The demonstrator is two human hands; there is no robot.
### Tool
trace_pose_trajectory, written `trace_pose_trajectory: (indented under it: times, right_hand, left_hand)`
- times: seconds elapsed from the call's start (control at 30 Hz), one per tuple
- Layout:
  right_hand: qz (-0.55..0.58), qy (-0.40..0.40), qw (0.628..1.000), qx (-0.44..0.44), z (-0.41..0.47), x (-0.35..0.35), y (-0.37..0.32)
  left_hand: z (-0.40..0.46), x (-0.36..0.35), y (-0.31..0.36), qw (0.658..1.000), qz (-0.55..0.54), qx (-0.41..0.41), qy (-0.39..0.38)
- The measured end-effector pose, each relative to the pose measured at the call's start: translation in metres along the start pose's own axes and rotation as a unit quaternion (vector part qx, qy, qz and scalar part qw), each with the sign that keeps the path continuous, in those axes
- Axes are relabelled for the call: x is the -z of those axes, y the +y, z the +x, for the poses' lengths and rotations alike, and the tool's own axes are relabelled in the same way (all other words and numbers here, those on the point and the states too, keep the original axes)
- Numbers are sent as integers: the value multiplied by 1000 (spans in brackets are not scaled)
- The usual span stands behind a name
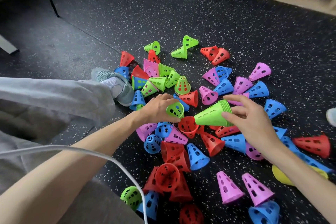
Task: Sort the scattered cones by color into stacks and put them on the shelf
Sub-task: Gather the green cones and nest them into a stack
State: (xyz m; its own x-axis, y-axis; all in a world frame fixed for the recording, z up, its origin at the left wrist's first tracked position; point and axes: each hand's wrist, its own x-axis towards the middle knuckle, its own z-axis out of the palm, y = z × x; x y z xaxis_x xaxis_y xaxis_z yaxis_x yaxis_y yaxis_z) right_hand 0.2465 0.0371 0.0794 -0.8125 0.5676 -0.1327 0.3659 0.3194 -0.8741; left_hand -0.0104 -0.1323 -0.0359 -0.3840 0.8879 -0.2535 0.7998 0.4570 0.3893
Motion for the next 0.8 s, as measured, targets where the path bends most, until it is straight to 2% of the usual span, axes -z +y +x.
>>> trace_pose_trajectory:
  times: [0.1,0.2,0.47,0.67,0.8]
  right_hand:
    - [-6,11,1000,4,0,3,0]
    - [-3,21,1000,19,1,5,-1]
    - [17,73,997,6,0,9,-2]
    - [-2,88,996,-13,1,12,2]
    - [0,80,997,-12,2,10,5]
  left_hand:
    - [-2,-1,13,996,-25,-28,75]
    - [-5,1,33,991,-31,-59,115]
    - [-3,-3,97,988,-111,-89,67]
    - [-4,-8,118,972,-191,-97,95]
    - [-7,-7,127,959,-249,-73,115]
